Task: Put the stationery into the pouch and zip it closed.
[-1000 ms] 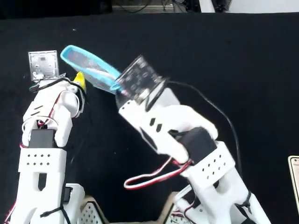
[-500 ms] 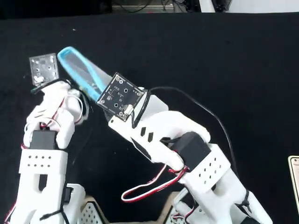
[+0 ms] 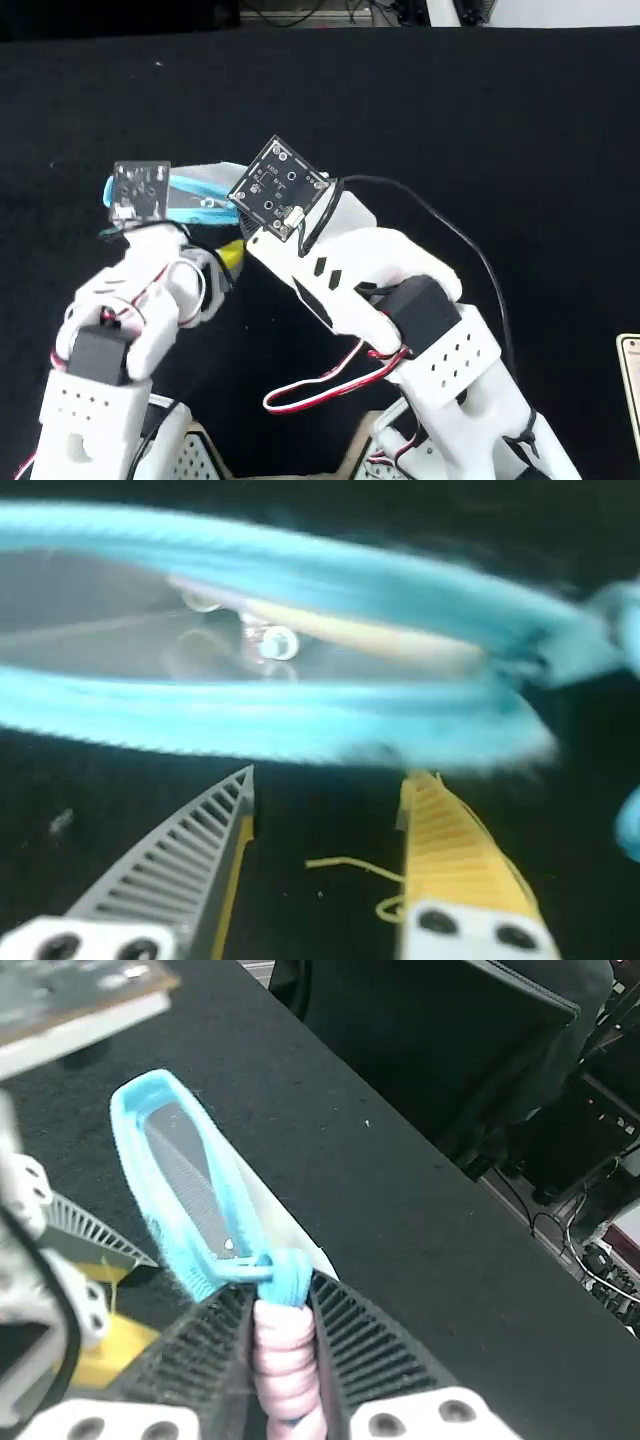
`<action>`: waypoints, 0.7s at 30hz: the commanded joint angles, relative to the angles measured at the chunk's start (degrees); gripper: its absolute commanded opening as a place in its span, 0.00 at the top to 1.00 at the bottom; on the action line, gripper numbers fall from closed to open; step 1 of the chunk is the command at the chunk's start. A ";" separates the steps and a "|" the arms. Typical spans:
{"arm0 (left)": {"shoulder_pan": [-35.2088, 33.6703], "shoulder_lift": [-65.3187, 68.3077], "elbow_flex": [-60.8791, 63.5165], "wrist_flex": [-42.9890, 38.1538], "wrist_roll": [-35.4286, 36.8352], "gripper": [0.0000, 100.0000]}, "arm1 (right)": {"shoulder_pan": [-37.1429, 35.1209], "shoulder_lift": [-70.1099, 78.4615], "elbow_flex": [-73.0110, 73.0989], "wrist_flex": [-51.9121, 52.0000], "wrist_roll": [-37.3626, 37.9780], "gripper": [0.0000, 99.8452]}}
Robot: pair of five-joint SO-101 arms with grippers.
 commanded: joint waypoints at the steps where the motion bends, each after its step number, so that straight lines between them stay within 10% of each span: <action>1: 1.27 -6.51 1.89 -3.78 0.62 0.76 | 0.97 0.04 -4.00 -1.67 0.00 0.99; 9: 5.49 -20.57 11.91 -8.44 0.26 0.76 | 0.88 0.04 -2.59 -2.02 0.00 0.99; 21: -9.71 -26.02 19.65 -20.75 0.70 0.76 | 0.44 0.04 -2.33 -2.11 0.00 0.99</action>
